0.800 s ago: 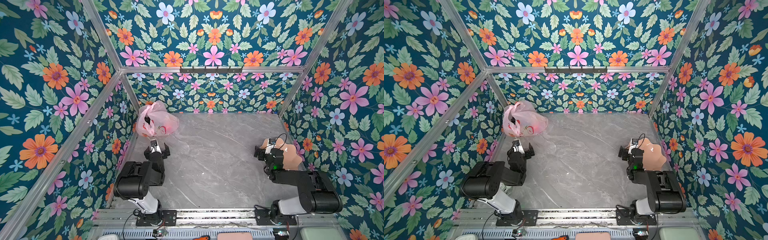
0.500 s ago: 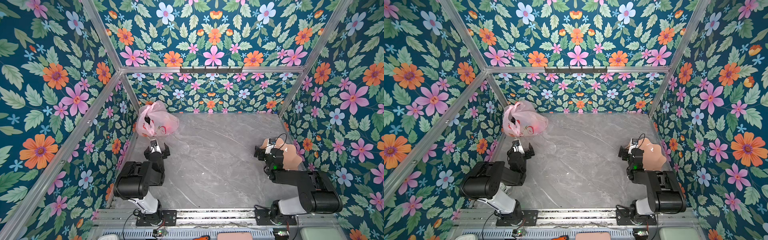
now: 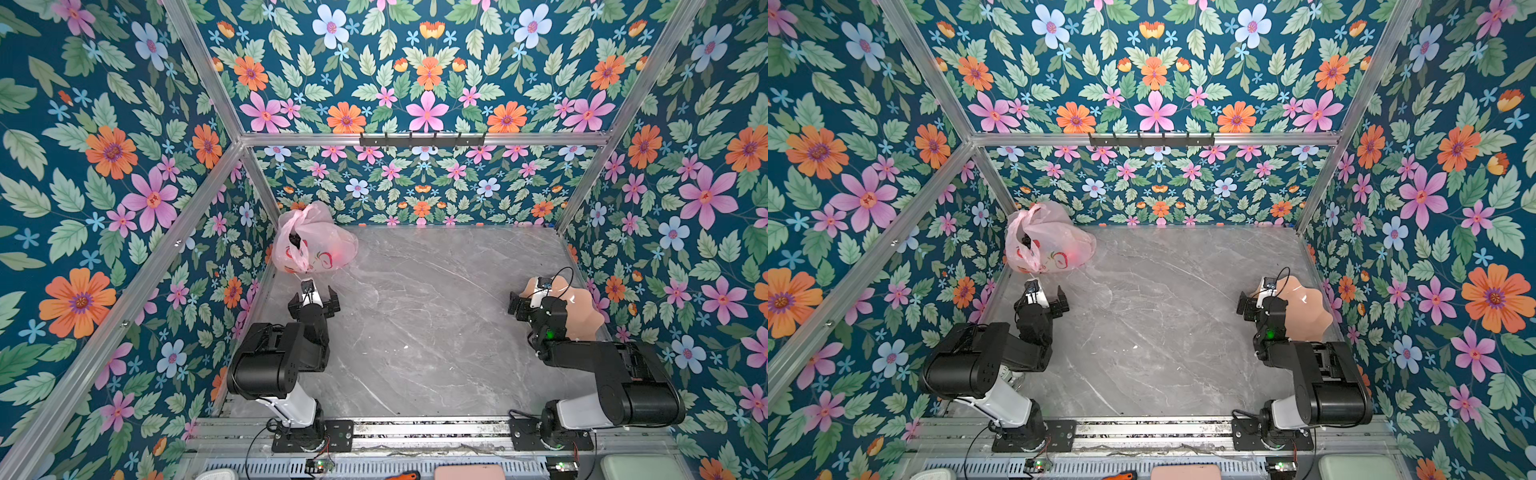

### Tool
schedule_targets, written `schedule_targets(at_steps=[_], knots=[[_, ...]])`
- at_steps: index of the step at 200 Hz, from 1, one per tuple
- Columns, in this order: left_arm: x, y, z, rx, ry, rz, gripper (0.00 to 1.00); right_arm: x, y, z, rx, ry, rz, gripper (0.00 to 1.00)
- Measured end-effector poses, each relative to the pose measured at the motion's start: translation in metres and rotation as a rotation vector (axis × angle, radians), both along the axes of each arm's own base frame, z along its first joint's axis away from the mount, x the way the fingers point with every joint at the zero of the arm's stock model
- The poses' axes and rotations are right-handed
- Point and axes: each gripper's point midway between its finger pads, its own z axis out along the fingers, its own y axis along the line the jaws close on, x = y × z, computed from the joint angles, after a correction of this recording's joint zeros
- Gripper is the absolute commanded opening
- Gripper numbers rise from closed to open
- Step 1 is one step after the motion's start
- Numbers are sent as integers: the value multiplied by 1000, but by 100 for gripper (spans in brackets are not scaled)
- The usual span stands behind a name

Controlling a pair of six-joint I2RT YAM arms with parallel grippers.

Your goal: Take the fake fruits out of the plastic bag

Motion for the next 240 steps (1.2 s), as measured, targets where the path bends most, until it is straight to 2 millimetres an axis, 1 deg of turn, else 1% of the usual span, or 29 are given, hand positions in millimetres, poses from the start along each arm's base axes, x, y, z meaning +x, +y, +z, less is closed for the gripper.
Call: schedule_targets(at_steps=[58,74,91,114,140,163,191,204,222,240], knots=[[0,0,0,0,0,0,100,0,0,0,0,1,2,99],[-1,0,0,0,0,0,100,-1,4,2,-1,-2,26,99],[-5,-1,1,-1,-4,-7,100,-2,11,9,0,-23,59,99],[-11,-5,16,1,-45,-27,100,-4,16,24,-4,-62,79,99],[-18,-6,42,0,-102,-27,100,-12,16,38,-14,-90,84,99],[-26,-5,68,-23,-160,-8,100,-19,17,63,-7,-130,82,99],[-36,-2,94,-127,-221,15,100,-31,19,96,49,-192,78,99],[-37,-1,110,-197,-245,23,100,-38,19,117,99,-223,61,99],[-40,1,131,-310,-269,42,100,-50,12,145,203,-253,-6,99],[-44,5,144,-410,-271,84,100,-63,8,165,291,-255,-54,99]])
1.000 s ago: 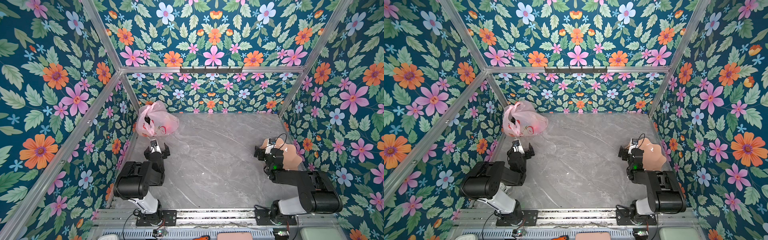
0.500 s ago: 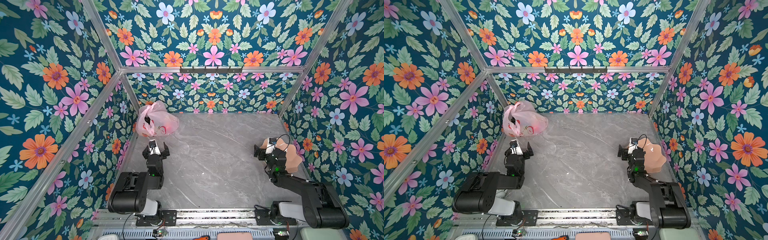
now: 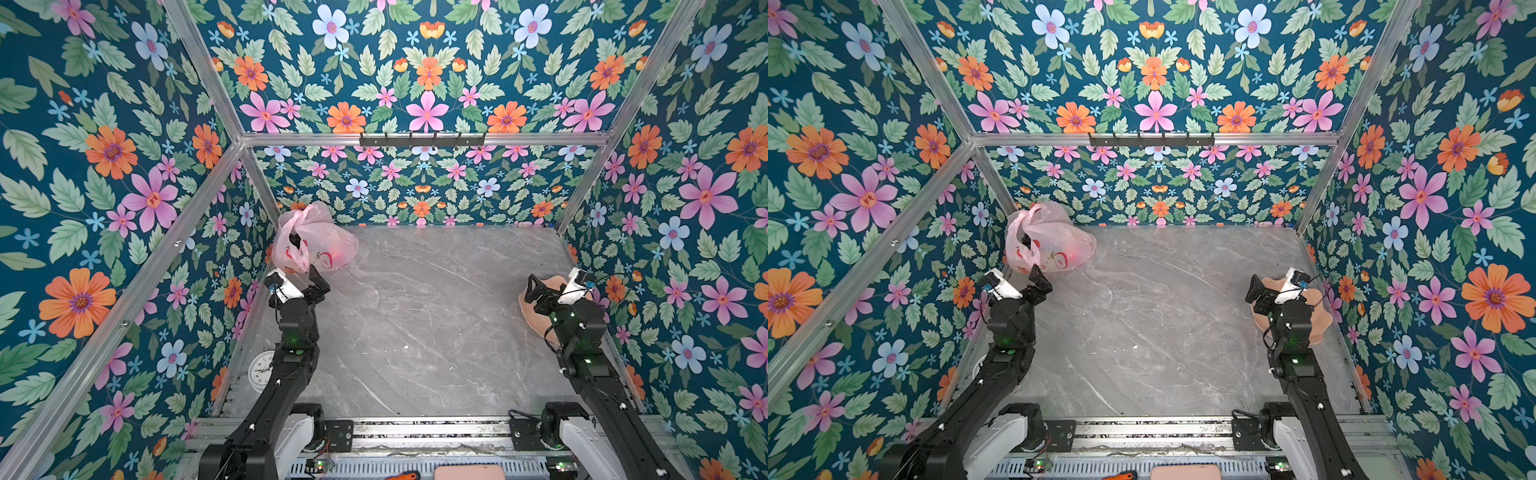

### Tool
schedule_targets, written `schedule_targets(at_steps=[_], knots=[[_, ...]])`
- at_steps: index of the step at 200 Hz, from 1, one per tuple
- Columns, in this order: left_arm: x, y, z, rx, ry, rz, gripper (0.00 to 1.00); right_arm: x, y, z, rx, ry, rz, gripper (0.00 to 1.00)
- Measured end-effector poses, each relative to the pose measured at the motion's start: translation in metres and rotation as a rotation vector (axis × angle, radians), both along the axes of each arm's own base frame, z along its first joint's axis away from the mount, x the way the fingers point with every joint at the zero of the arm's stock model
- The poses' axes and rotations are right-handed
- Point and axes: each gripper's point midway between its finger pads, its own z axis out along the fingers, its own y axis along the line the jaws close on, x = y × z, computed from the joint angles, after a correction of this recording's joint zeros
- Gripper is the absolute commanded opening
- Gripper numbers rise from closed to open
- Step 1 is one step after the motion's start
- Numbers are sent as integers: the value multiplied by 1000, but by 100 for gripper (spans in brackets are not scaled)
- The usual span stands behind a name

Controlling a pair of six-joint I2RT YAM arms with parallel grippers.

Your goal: Take the fake fruits out of the plastic bag

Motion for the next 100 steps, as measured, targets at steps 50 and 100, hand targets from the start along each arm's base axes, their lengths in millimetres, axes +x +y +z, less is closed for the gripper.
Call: schedule_targets(at_steps=[50,100], knots=[[14,-13,40,-60,33,-72,100,-26,10,2,135,35,38,99],[67,-19,125,97,55,-91,100,-31,13,-29,170,109,42,99]])
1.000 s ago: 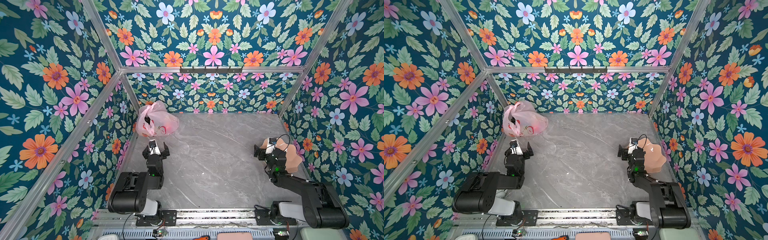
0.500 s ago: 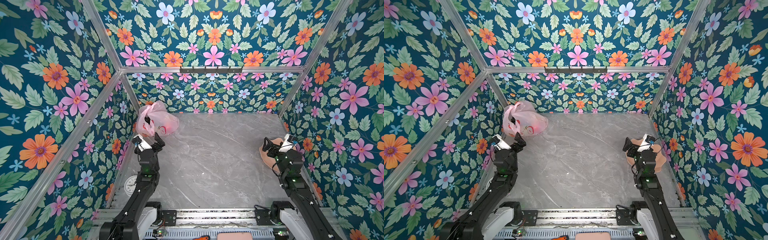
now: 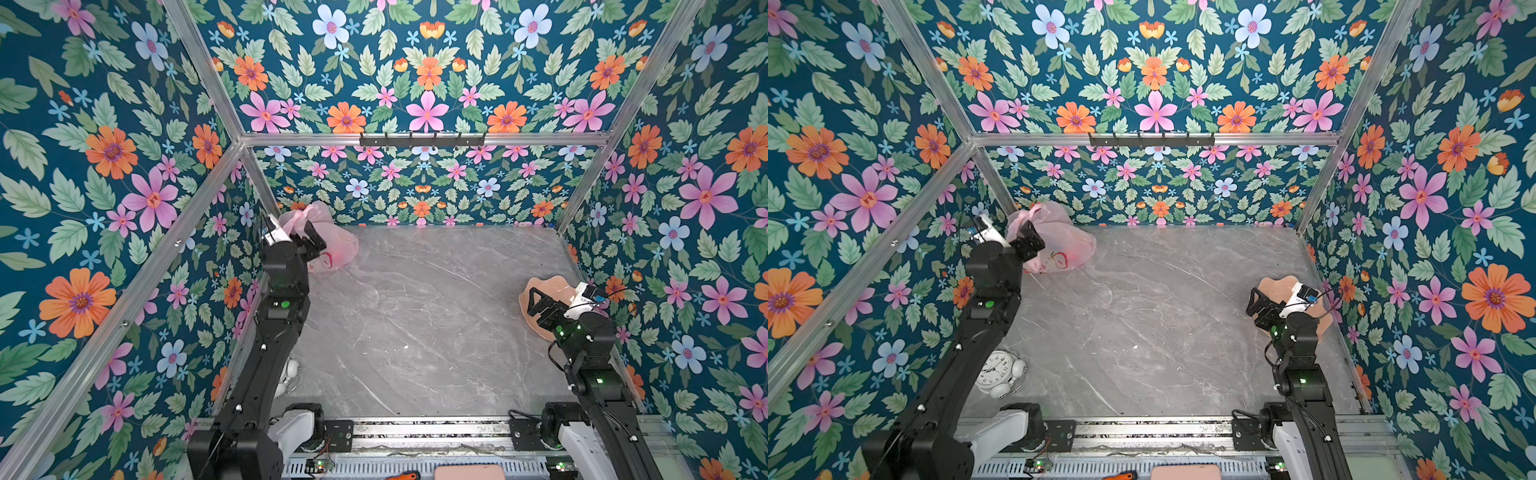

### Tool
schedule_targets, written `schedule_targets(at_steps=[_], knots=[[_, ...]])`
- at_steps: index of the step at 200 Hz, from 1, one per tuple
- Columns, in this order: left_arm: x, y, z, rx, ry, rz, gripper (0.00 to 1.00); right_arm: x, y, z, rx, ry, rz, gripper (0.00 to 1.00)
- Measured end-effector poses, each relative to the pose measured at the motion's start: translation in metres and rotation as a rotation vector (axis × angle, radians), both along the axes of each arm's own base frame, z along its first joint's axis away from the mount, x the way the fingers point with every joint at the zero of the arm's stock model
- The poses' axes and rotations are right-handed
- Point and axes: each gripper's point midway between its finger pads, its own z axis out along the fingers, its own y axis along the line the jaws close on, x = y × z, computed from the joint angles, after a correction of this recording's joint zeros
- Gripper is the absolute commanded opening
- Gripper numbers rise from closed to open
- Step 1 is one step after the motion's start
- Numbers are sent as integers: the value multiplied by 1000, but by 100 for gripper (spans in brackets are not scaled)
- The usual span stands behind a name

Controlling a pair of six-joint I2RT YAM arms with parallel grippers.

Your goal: Take the fake fruits out of the plastic bag

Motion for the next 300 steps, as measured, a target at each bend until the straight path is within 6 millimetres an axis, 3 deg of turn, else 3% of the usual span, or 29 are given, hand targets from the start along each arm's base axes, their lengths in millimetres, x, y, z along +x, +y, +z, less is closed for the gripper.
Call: schedule_targets(at_steps=[26,67,120,146,177,195,236,263,300], knots=[[29,2,29,93,38,22,100,1,0,-8,14,30,-4,98],[77,9,33,272,192,68,100,0,-4,-16,18,57,-32,98],[112,16,-18,449,453,68,100,-3,-11,-18,16,58,-74,97],[127,20,-42,494,552,77,94,-2,-13,-21,14,70,-83,97],[142,26,-68,514,643,98,74,-3,-13,-23,22,76,-87,97],[151,30,-71,510,658,121,66,-3,-13,-22,22,73,-87,97],[152,32,-73,496,673,137,30,-3,-13,-27,22,88,-88,97],[151,23,-67,451,640,86,9,-3,-13,-28,22,92,-88,97],[150,-9,-55,344,565,-37,0,-3,-13,-29,21,94,-89,97]])
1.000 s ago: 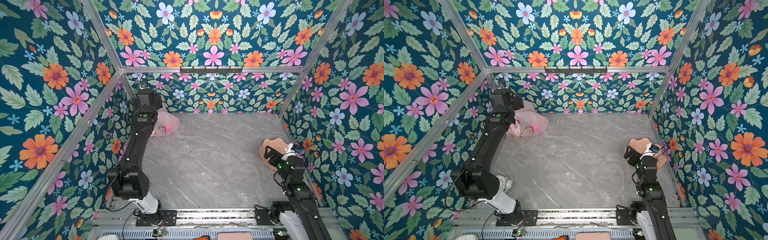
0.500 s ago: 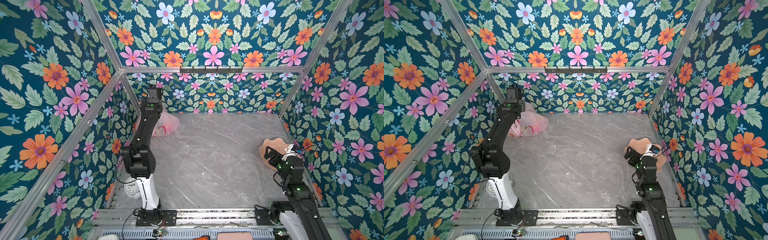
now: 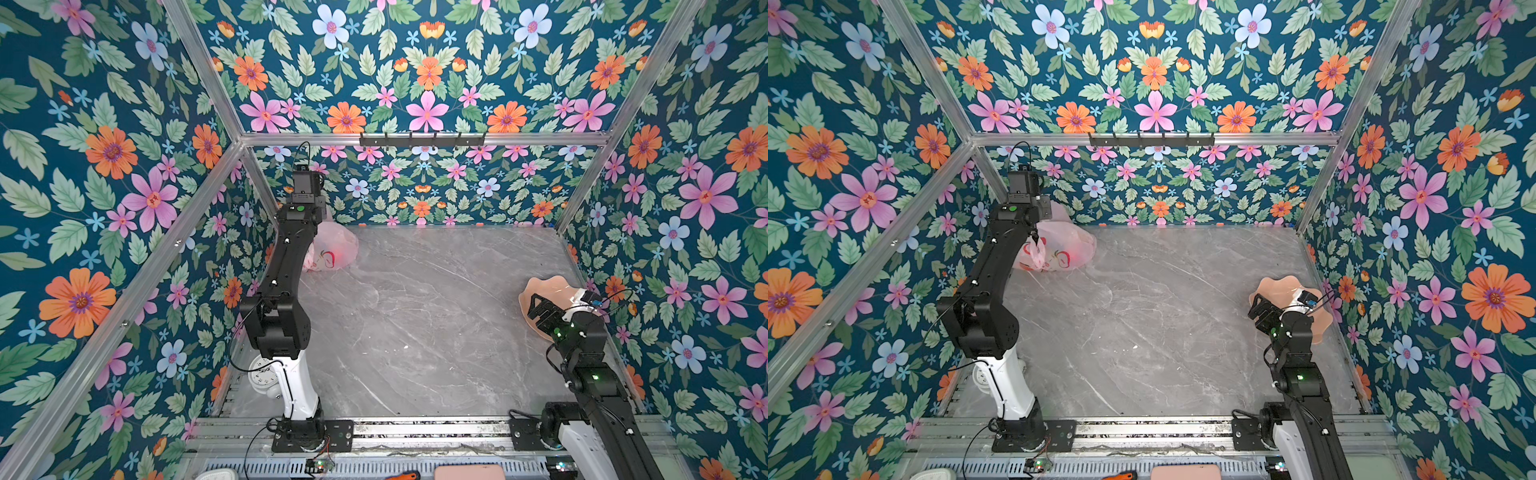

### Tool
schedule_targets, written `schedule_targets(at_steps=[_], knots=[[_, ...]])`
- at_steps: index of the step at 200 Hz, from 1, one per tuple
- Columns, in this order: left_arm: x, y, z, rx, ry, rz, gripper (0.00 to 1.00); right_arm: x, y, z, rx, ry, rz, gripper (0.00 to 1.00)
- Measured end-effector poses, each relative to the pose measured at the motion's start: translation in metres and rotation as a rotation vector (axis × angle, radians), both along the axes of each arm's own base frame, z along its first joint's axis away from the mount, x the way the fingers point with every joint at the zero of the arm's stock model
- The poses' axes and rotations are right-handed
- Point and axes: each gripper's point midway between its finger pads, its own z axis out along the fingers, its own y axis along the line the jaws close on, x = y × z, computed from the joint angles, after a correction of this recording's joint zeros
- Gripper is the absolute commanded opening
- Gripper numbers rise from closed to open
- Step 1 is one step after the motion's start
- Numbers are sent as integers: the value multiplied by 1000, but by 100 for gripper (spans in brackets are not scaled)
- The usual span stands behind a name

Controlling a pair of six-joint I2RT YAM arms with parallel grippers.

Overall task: Take the fake fruits out of the plastic bag
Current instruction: 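Grasp the pink bag with the left gripper and drag it toward the table center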

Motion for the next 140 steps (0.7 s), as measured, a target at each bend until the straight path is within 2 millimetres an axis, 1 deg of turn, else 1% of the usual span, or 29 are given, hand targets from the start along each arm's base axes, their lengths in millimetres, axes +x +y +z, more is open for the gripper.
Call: schedule_targets(at_steps=[15,29,31,49,59,76,93,115,128,140], knots=[[-2,-26,6,-55,-20,-59,0,0,0,-1,0,5,-2,97],[-5,-56,11,-97,-33,-124,0,0,0,-1,0,16,-2,97],[-7,-63,12,-103,-35,-138,0,0,0,-1,0,17,-3,97],[-15,-102,15,-129,-41,-214,0,2,0,-1,0,29,-2,97],[-20,-129,16,-148,-44,-273,0,3,0,-1,1,35,-1,96],[-31,-167,15,-173,-47,-353,0,4,1,-3,3,46,8,93],[-43,-201,13,-197,-49,-416,0,7,7,-2,6,59,41,92],[-65,-245,11,-231,-53,-500,0,13,17,1,1,80,92,93],[-80,-271,8,-248,-53,-554,0,14,28,1,-12,94,137,94],[-94,-291,5,-266,-52,-594,0,16,42,4,-29,99,191,94]])
